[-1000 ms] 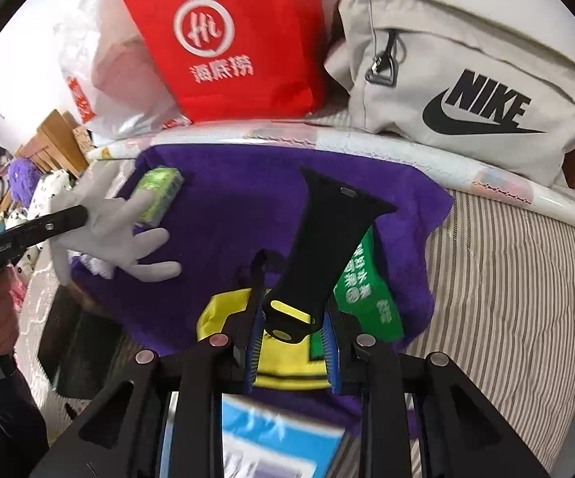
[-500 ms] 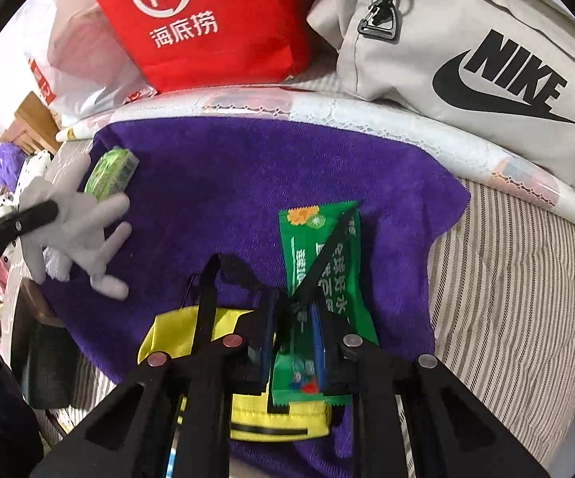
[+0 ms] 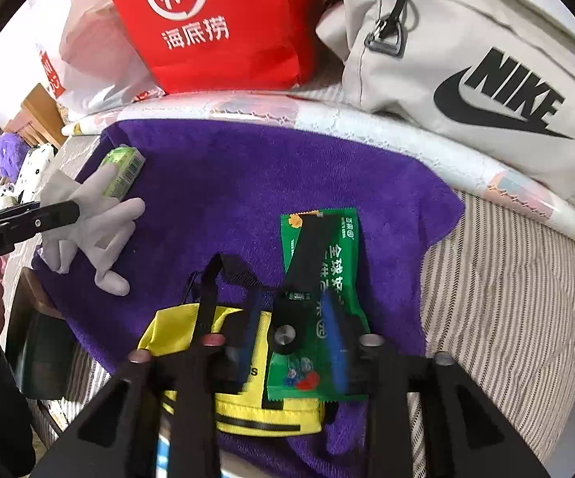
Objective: Organize soft objects
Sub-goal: 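Lower sock and watch strap onto the towel and open both tools, then move both tools back toward the sponge and mesh bag beside the tea tin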
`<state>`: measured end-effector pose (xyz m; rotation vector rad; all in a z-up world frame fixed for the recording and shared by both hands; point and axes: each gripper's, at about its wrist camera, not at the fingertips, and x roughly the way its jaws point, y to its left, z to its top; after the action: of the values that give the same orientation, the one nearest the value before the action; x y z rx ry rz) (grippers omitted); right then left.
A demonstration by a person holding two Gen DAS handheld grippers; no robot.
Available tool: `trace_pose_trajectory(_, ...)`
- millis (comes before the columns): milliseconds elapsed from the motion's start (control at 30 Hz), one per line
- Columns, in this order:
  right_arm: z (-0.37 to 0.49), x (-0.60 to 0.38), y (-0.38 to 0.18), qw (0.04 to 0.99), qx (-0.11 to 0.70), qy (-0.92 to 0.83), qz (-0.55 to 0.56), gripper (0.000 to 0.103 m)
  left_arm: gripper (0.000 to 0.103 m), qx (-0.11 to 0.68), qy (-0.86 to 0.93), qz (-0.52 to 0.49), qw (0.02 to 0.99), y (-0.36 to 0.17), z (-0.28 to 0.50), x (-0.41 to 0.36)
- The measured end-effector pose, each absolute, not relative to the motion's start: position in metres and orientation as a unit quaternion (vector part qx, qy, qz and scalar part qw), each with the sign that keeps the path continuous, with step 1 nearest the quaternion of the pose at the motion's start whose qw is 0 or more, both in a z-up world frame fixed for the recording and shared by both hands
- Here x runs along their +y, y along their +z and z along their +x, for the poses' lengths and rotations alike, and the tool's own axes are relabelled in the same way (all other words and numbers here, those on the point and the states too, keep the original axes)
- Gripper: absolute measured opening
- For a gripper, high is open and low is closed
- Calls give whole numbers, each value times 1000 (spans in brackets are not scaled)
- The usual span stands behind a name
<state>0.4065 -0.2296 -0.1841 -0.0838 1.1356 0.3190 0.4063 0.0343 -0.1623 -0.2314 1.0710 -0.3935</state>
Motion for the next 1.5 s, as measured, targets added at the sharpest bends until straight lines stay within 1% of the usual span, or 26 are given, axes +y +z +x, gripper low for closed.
trace_pose_trajectory(33, 404, -230, -181, 834, 529, 151, -39, 44, 72, 501, -184, -111, 838, -160, 405, 35)
trace_pose_trajectory(100, 400, -231, -176, 840, 520, 154, -33, 47, 72, 478, -177, -110, 853, -152, 398, 37)
trace_pose_trajectory(167, 395, -232, -172, 841, 516, 160, -24, 47, 73, 475, -182, -103, 855, -146, 394, 36)
trace_pose_trajectory(467, 360, -233, -150, 856, 490, 165, 8, 47, 73, 465, -168, -79, 866, -122, 368, 34)
trace_pose_trajectory(867, 290, -209, -130, 861, 469, 195, 18, 48, 74, 444, -145, -87, 880, -93, 313, 55)
trace_pose_trajectory(1067, 253, -184, -140, 853, 478, 211, 11, 48, 74, 446, -143, -103, 878, -96, 278, 66)
trace_pose_trajectory(1333, 201, -154, -158, 841, 489, 232, -5, 48, 74, 459, -146, -102, 870, -115, 229, 75)
trace_pose_trajectory(1500, 182, -135, -174, 837, 500, 223, -22, 52, 74, 460, -146, -107, 869, -124, 196, 86)
